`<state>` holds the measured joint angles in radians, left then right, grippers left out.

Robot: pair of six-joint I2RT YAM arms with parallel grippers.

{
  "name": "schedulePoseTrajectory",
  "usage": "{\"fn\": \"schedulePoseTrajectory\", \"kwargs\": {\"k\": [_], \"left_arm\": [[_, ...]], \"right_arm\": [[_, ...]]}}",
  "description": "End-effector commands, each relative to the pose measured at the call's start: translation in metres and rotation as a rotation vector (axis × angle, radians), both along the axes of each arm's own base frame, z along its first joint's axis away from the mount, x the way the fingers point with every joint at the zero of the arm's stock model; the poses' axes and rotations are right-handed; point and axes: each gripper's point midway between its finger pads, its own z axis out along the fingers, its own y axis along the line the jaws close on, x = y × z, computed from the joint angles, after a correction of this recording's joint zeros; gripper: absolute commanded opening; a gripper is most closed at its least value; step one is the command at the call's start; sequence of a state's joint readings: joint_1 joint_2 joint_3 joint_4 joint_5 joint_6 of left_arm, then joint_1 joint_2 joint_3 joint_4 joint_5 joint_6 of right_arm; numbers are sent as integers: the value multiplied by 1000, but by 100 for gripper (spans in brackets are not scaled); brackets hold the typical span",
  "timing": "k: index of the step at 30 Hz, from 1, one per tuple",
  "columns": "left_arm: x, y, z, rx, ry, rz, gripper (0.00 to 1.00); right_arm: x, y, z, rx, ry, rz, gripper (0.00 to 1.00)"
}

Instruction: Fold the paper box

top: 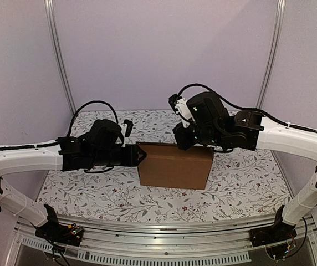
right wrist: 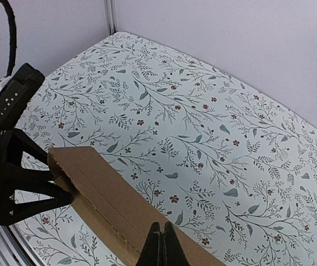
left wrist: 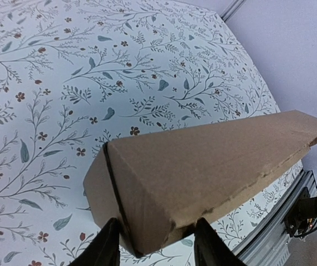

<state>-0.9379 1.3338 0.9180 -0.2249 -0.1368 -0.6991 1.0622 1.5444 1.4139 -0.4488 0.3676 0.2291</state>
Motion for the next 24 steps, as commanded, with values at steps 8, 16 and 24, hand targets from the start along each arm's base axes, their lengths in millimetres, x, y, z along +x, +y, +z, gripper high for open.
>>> {"fn": "schedulePoseTrajectory", "kwargs": {"k": [8, 16, 24], "left_arm": [[-3, 4, -29, 59, 79, -23, 43], [-1, 7, -36, 57, 98, -18, 43], [0, 6, -37, 45, 112, -25, 43]], "right_arm": [[8, 21, -49, -29, 57, 44, 0], [-9, 8, -145, -115, 130, -51, 0], [-10, 0, -166, -136, 154, -96, 0]]}}
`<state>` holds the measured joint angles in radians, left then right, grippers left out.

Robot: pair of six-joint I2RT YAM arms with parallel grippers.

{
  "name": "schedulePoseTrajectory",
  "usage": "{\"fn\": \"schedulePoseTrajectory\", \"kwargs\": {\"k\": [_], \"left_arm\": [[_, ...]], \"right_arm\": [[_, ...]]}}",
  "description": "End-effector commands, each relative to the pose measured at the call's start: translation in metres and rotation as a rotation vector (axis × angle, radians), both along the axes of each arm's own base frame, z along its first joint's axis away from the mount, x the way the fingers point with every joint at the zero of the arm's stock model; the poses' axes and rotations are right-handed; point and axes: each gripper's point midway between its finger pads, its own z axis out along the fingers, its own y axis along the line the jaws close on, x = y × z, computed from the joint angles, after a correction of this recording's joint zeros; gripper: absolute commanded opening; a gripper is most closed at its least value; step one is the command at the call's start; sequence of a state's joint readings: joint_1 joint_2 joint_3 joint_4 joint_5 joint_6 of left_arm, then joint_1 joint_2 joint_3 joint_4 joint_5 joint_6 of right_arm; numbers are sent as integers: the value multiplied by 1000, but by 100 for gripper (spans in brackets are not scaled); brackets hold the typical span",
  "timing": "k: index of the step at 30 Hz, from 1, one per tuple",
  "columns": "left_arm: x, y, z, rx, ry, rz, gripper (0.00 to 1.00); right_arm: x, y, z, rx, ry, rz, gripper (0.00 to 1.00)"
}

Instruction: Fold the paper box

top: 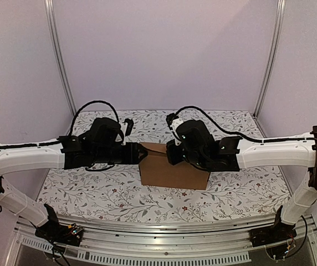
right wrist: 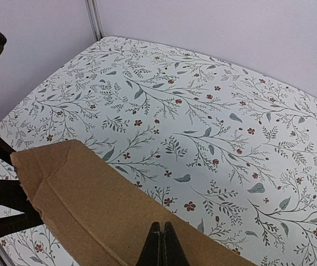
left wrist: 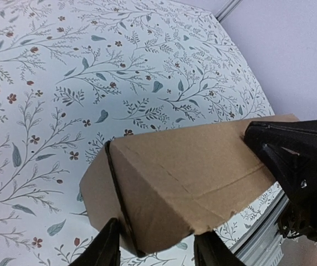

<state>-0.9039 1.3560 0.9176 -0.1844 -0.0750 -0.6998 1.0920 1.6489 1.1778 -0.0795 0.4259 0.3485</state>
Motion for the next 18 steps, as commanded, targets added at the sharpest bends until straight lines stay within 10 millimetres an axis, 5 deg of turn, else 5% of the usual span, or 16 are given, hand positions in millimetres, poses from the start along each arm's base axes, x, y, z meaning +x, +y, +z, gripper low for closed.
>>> {"fn": "schedulePoseTrajectory", "kwargs": {"k": [1, 8, 18], "left_arm": [[-8, 10, -35, 80, 94, -15, 43], [-17, 19, -26, 70, 76, -43, 68], [-39, 30, 7, 11, 45, -140, 67]], "right_arm": [[-17, -25, -89, -229, 146, -9, 0], [-19, -30, -105, -267, 159, -16, 0], [-24, -32, -117, -272, 180, -2, 0]]}}
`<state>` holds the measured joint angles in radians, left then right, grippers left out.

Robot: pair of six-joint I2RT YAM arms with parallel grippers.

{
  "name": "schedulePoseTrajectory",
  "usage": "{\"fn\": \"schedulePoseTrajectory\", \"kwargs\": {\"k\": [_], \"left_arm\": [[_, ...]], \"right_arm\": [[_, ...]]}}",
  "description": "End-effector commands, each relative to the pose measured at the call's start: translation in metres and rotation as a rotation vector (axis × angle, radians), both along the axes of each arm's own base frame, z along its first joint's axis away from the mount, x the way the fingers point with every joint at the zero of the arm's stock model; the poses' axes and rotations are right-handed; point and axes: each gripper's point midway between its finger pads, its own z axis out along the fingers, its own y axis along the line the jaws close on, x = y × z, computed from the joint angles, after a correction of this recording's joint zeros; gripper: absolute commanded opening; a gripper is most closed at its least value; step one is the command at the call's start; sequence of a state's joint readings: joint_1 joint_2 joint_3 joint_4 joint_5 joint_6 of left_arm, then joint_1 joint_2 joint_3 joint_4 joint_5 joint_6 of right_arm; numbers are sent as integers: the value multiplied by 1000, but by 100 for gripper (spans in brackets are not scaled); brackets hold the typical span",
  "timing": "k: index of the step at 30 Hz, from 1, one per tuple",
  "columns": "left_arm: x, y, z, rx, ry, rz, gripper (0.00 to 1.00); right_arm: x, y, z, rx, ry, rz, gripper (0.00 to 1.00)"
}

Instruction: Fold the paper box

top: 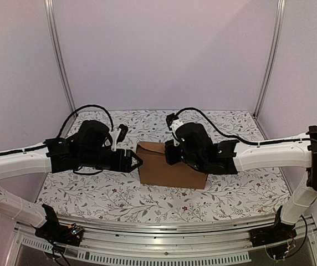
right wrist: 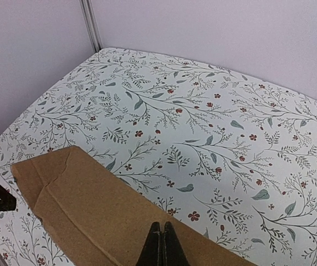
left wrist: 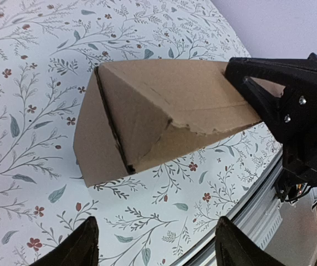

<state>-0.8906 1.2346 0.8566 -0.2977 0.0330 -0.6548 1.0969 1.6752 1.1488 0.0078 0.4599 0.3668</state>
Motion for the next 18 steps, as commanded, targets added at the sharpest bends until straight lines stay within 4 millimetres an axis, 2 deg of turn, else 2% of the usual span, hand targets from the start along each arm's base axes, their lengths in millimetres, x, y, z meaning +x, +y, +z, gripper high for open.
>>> {"fn": "schedulePoseTrajectory", "kwargs": {"k": [1, 4, 10, 14, 18], "left_arm": [[-6, 12, 18, -28, -21, -44, 64], [-1, 15, 38, -65, -60, -59, 54], [19, 13, 82, -146, -161, -80, 25], [33, 6, 102, -192, -202, -107, 9], [48, -5, 112, -236, -212, -136, 0]], "right_arm": [[-29, -35, -110, -303, 206, 33, 0], [-30, -35, -110, -302, 206, 40, 0], [-32, -35, -111, -297, 213, 49, 0], [-33, -34, -110, -290, 216, 55, 0], [-33, -34, -109, -291, 216, 57, 0]]}}
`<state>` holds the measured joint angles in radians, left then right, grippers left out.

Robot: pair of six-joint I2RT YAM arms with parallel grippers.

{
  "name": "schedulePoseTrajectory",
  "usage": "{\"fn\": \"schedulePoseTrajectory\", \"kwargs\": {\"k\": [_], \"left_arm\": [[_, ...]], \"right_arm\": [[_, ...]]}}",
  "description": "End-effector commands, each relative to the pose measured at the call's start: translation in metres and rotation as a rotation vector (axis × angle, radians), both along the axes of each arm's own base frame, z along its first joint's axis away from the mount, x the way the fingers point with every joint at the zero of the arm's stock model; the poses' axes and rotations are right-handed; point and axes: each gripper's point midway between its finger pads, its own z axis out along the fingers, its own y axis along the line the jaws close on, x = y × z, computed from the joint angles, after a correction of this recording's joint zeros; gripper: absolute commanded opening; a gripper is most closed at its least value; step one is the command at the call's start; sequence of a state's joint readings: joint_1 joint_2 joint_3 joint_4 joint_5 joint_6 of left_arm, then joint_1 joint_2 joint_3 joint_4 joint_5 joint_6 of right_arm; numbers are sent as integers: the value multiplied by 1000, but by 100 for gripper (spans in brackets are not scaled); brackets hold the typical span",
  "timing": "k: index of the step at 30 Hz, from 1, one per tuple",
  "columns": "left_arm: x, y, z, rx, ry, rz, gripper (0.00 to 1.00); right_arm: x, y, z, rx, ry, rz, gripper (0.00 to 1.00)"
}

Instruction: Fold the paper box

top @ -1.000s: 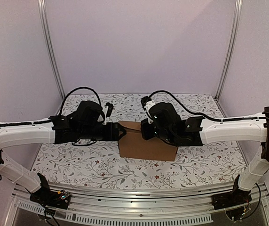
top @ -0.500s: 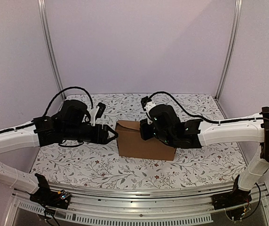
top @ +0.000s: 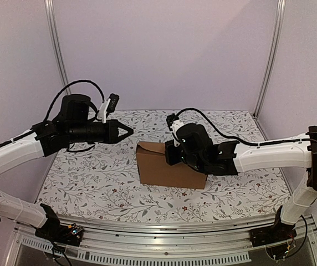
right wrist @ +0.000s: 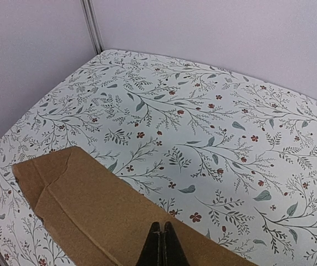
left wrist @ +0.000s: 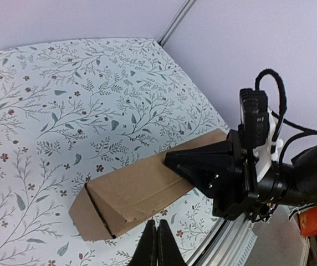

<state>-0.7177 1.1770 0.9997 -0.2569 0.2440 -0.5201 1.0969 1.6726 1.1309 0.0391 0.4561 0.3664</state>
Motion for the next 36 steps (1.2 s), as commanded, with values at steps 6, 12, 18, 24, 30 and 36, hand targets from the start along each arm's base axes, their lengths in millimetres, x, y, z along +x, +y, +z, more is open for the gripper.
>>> {"fn": "schedulePoseTrajectory", "kwargs": {"k": [6, 12, 18, 24, 30, 36], "left_arm": [[33, -36, 21, -83, -12, -124, 0], [41, -37, -23, -62, 110, -121, 0], [22, -23, -95, -37, 285, -109, 0], [13, -16, -102, -28, 301, -112, 0], [22, -22, -57, -54, 215, -134, 0], [26, -27, -39, -86, 182, -149, 0]], "right_arm": [[-34, -34, -108, -301, 225, 57, 0], [-33, -33, -107, -294, 223, 53, 0], [-33, -33, -110, -298, 227, 54, 0], [-33, -31, -112, -291, 233, 57, 0], [-34, -30, -113, -286, 238, 55, 0], [-33, -29, -105, -275, 228, 55, 0]]}}
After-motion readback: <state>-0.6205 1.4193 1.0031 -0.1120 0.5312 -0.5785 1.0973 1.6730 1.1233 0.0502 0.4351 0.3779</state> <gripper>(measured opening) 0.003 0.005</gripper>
